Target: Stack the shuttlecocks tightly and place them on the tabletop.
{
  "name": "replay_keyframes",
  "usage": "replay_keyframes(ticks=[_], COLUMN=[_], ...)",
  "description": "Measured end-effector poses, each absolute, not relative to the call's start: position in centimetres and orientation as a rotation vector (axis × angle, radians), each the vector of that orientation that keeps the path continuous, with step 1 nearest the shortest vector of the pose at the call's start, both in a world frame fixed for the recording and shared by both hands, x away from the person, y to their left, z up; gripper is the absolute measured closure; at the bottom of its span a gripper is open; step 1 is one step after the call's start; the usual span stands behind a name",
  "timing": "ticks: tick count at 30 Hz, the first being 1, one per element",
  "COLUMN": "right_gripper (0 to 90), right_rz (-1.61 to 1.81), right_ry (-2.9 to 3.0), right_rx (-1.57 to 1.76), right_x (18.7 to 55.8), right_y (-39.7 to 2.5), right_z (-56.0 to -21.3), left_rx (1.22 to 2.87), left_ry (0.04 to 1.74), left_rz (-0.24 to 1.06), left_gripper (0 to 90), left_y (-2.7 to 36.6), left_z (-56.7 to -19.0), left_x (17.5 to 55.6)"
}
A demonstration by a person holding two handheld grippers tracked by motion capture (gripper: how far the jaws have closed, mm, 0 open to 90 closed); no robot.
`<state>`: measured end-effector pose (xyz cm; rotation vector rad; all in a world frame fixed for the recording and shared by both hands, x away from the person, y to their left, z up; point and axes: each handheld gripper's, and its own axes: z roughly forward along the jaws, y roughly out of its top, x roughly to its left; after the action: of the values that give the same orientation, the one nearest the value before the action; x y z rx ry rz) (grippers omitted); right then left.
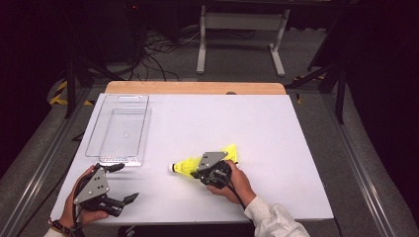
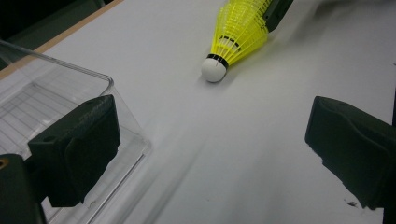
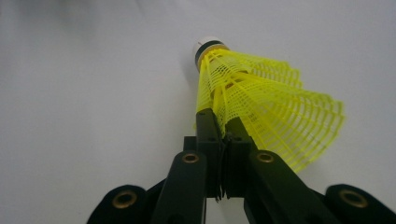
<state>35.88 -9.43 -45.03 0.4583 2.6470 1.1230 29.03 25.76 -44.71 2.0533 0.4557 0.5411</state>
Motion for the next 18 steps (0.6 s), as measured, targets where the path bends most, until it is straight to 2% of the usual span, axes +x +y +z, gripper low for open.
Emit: replay_keyframes(ticks=[9,18], right_gripper=[85.6,78.1], right_rz=[1.089,1.085], right_ry=[2.677,2.678], right_rx=[0.440,0.456], right_x=[35.76,35.71], right_y=[-8.90,-8.95], right_z=[-45.73,-45.88], left_rx=[2.058,2.058], left_ry=[0.451,0.455], left_rz=[0.540,0.534], left_gripper=[4.2,4.2], left_y=[25.77,25.76], left_z=[-44.73,-44.74], left_x=[29.05,29.06])
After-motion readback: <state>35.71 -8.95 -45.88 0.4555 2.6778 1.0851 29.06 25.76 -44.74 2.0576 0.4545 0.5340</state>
